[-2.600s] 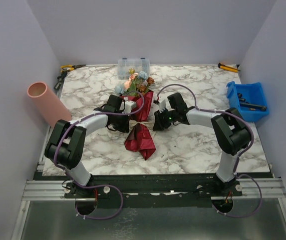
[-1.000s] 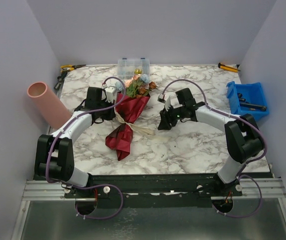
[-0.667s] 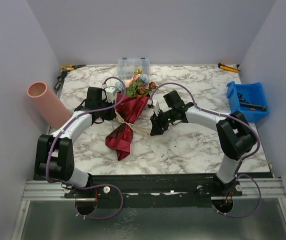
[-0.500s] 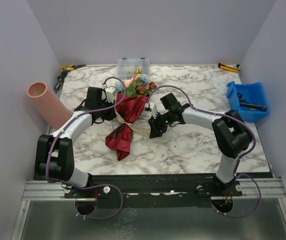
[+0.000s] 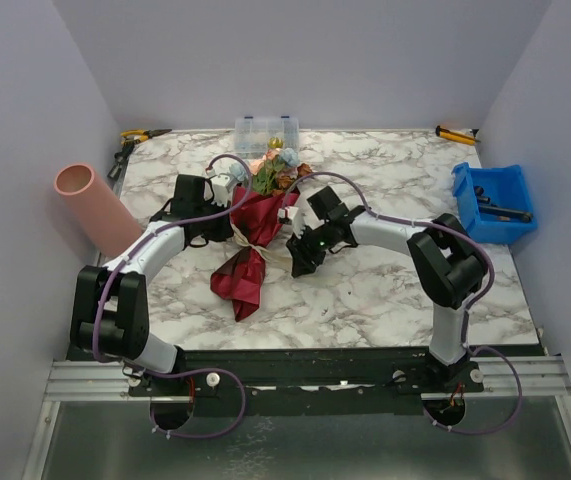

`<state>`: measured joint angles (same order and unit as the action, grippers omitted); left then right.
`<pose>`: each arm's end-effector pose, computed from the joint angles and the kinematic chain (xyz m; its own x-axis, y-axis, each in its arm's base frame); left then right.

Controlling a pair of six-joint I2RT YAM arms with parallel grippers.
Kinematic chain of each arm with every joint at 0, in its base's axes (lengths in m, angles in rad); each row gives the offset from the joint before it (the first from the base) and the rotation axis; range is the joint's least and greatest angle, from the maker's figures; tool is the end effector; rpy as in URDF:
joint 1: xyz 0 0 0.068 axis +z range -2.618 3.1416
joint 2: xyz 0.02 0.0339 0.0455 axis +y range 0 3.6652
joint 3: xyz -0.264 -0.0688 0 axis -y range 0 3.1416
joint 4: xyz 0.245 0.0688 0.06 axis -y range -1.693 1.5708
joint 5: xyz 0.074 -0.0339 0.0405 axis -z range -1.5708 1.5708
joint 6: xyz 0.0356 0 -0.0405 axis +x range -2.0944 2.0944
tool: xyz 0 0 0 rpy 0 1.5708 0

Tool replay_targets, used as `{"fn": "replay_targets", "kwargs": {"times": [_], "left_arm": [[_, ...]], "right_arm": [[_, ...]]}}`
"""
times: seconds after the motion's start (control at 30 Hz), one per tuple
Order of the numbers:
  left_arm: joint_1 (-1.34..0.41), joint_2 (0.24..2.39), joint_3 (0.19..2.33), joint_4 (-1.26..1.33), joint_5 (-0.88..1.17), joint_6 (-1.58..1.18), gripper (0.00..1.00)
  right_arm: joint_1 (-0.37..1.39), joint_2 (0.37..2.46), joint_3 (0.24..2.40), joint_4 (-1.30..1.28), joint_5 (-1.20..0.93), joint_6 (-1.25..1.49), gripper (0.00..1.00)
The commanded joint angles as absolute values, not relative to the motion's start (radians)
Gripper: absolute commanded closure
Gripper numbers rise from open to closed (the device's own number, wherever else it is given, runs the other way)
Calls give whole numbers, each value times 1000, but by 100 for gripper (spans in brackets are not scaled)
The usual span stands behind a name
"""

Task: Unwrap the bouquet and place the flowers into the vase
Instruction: Untie the ribbon from the wrapping paper.

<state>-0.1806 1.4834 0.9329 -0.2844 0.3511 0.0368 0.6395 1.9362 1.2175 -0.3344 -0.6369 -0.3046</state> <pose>0.3020 -0.0676 0.2198 -0.7141 0.1655 -0.6802 0.4223 0.8768 -0.2301 0.2995 0.2492 0.1547 -0.4504 -0.6355 -0.6271 -0.8921 0.2923 0.3446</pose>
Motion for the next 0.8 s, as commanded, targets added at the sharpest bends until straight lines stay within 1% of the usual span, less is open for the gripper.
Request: {"fn": "replay_targets", "kwargs": {"times": [0.0, 0.07, 0.63, 0.7, 0.77], "left_arm": [[-179, 1490, 937, -268, 382, 27, 100], [-179, 1487, 936, -268, 381, 28, 100], [-178, 1492, 934, -269, 387, 22, 100], [-179, 1491, 933, -269, 391, 21, 100], [-178, 1491, 931, -268, 393, 20, 100]], "right_arm": [[680, 1970, 1270, -352, -647, -307, 57], [691, 1975, 1286, -359, -648, -310, 60], [714, 2079, 1359, -348, -603, -296, 63], [714, 2084, 1360, -339, -587, -284, 70], [715, 2079, 1352, -326, -554, -279, 90]]}}
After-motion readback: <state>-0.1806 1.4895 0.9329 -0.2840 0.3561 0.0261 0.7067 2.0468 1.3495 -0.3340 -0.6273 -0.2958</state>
